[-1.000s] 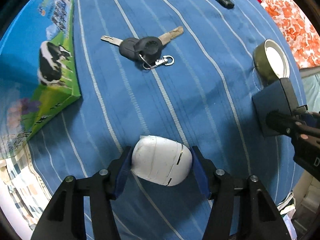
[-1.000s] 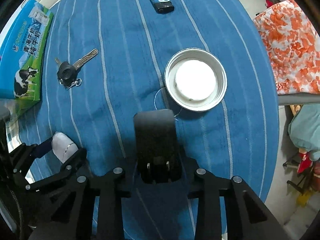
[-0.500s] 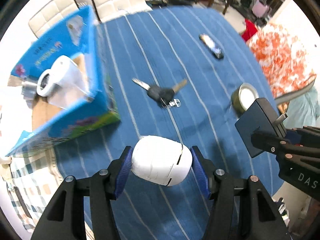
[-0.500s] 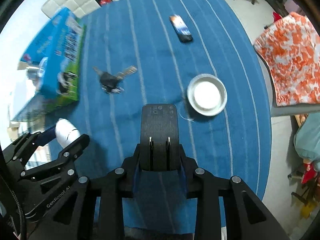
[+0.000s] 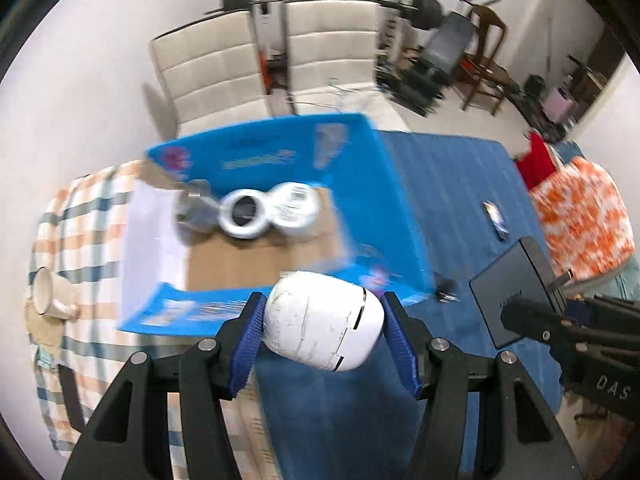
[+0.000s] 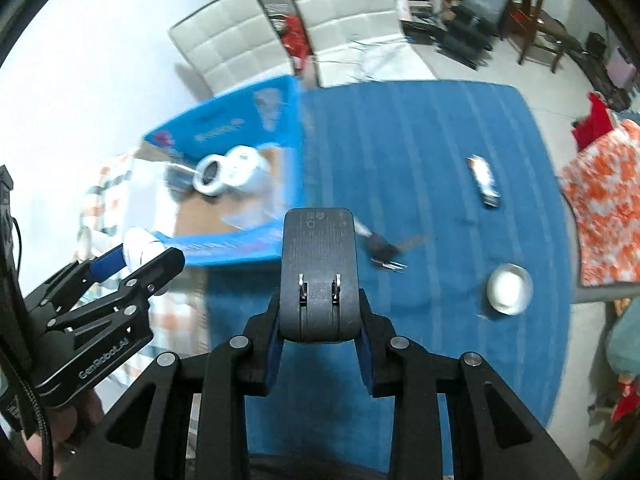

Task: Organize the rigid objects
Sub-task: 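Carry the earbud case and charger into the blue box and open both tools, then lift both tools out of the blue box, then grasp the black car key with the left tool while the right tool grasps the gold tape roll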

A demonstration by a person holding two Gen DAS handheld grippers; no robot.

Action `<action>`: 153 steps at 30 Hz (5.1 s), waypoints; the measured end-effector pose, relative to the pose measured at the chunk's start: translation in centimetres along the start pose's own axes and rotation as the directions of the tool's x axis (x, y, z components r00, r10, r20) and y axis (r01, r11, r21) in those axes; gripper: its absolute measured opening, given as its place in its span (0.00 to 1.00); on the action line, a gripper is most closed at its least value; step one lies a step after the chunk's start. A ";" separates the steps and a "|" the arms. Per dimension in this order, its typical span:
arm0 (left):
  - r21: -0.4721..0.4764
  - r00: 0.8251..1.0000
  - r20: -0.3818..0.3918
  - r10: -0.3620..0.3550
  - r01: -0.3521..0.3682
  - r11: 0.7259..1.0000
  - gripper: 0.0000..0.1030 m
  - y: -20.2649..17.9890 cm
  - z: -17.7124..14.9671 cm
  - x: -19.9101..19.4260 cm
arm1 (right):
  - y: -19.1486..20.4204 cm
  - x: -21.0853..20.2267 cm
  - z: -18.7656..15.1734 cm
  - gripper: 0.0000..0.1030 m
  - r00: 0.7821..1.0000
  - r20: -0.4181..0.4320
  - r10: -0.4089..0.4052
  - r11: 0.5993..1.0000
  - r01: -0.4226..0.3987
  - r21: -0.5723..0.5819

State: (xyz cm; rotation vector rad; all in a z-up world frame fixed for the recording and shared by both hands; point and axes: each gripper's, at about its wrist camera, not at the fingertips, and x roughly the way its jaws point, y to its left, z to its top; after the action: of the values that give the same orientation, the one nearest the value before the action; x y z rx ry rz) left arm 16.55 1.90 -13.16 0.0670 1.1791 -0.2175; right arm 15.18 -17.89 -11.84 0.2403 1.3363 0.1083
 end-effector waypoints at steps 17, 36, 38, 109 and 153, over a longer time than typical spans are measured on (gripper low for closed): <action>-0.241 0.981 -0.179 -0.078 0.033 0.970 0.54 15.5 2.1 11.7 | 14.1 16.0 4.4 0.32 0.997 -0.061 0.041 0.998 -0.044 -0.043; -0.262 0.900 -0.368 -0.232 0.139 0.955 0.54 15.9 1.9 19.9 | 14.7 26.1 5.1 0.33 0.991 -0.129 0.027 0.997 -0.035 -0.067; -0.260 0.896 -0.380 -0.229 0.134 0.956 0.54 15.9 1.7 20.2 | 15.0 26.4 5.2 0.33 0.991 -0.129 0.022 0.996 -0.033 -0.087; 0.037 0.998 0.062 -0.026 0.024 0.999 0.99 -8.1 2.6 -3.7 | -5.0 -6.1 -1.1 0.91 0.978 0.142 -0.153 0.986 0.142 0.087; -0.065 0.913 -0.389 -0.124 0.107 0.992 0.10 -20.9 -1.1 20.3 | -27.2 15.5 -2.4 0.66 0.937 -0.261 -0.230 0.925 0.294 0.241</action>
State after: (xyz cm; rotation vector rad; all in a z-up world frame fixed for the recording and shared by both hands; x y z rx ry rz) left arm 18.68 -21.04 -30.96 0.0023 1.5912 -0.2927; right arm 14.80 -40.63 -33.46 0.2869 1.6023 -0.2902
